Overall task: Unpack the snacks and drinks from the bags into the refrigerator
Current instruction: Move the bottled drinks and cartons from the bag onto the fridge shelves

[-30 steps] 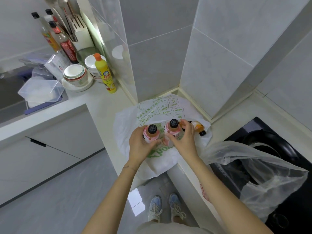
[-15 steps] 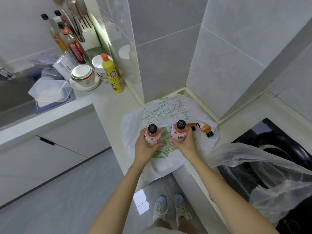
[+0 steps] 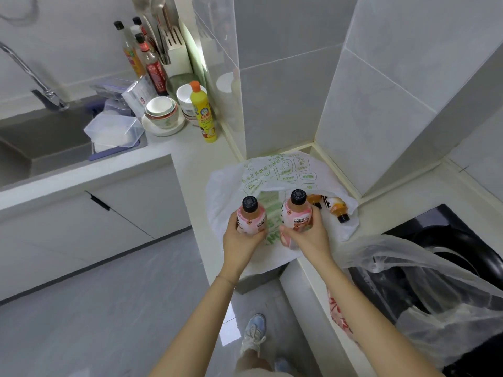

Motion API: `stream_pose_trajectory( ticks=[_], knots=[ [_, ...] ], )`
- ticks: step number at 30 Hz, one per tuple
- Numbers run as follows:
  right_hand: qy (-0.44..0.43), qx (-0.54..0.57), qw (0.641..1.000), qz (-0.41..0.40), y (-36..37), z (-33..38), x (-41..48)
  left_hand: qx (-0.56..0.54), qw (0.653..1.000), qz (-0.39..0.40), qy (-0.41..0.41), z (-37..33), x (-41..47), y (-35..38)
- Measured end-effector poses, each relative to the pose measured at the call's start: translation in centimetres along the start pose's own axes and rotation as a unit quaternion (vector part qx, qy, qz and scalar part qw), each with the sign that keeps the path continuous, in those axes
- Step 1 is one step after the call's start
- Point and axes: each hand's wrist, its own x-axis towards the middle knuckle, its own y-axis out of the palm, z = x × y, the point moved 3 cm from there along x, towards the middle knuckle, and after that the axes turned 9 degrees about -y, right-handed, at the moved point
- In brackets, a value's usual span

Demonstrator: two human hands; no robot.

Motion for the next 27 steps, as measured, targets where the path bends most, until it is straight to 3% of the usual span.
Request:
stream_pose_trajectory(
  ticks=[10, 21, 23, 27],
  knots=[
    [-0.084, 0.045, 0.966, 0.240, 1.5, 5.6, -5.1, -0.132, 0.979, -0.157, 0.020, 0.4, -12.1, -3.3],
    [-0.164, 0.087, 0.876, 0.444, 10.9, 13.0, -18.7, -0.132, 0.928, -0.344, 0.050, 0.8, -27.5, -16.1],
    [-0.192, 0.095, 0.837, 0.503, 13.6, 15.1, -25.5, -0.144, 0.897, -0.412, 0.065, 2.5, -34.4, -19.7],
    [-0.196, 0.116, 0.808, 0.544, 15.2, 16.9, -32.7, -0.152, 0.874, -0.456, 0.074, 3.6, -41.8, -21.8]
  ],
)
